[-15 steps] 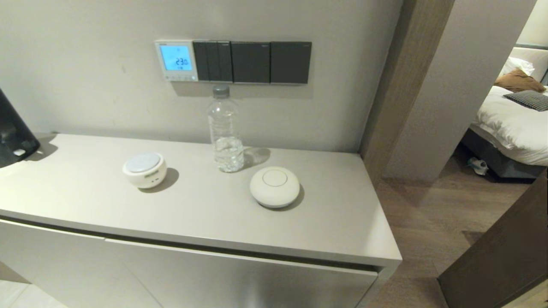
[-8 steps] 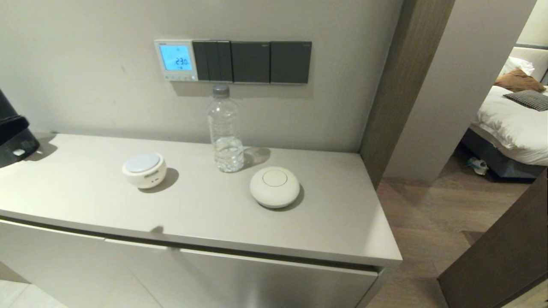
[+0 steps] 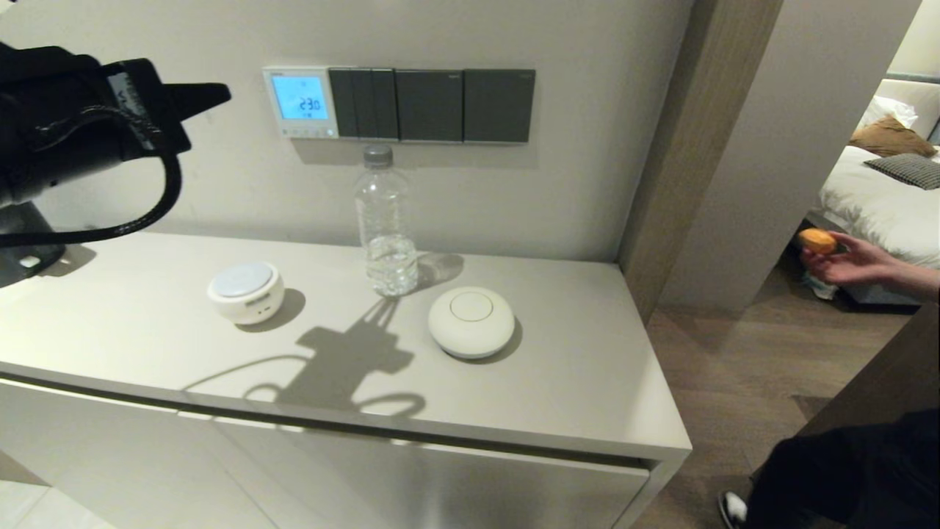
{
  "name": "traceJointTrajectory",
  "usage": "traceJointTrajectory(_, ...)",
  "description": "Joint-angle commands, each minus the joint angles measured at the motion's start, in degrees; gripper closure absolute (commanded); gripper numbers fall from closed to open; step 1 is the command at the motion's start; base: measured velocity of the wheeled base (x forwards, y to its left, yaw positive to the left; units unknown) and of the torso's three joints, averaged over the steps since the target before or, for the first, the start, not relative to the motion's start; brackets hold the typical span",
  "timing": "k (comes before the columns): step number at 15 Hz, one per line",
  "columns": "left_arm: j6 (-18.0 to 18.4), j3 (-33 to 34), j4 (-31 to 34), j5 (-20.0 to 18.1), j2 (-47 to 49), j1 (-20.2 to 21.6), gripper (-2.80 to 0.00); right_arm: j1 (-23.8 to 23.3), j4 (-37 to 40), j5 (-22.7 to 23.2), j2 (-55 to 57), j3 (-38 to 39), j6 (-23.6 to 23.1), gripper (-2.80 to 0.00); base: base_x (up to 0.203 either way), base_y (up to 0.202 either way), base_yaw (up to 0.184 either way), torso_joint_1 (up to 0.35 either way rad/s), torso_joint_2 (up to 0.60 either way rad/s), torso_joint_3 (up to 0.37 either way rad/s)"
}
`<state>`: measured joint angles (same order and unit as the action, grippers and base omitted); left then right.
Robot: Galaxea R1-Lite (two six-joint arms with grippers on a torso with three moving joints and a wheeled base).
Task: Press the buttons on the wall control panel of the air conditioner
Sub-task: Turn off the central air conditioner
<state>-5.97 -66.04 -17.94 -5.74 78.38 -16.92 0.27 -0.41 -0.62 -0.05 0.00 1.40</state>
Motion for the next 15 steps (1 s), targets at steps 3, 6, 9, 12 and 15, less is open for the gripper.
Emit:
traceJointTrajectory(3,-0.1,-9.6,-2.7,-0.1,13.6,-0.6,0.0,0.0,0.0,0.0,0.0,0.2,0.0,0.0,0.0,0.0,0.0,0.0,0.0,0.0)
traceJointTrajectory(6,-0.1,-10.1,-10.2,0.2,19.6,-0.7,0.0,0.0,0.0,0.0,0.0,0.2,0.0,0.0,0.0,0.0,0.0,0.0,0.0,0.0)
traceJointTrajectory(9,0.3,-11.9,-11.9,0.4,22.0,-0.7,0.0,0.0,0.0,0.0,0.0,0.2,0.0,0.0,0.0,0.0,0.0,0.0,0.0,0.0)
traceJointTrajectory(12,0.5,-12.5,-12.3,0.6,23.5,-0.5,0.0,0.0,0.0,0.0,0.0,0.2,0.0,0.0,0.0,0.0,0.0,0.0,0.0,0.0)
traceJointTrajectory(15,0.6,-12.9,-12.6,1.5,24.8,-0.4,0.0,0.0,0.0,0.0,0.0,0.2,0.0,0.0,0.0,0.0,0.0,0.0,0.0,0.0)
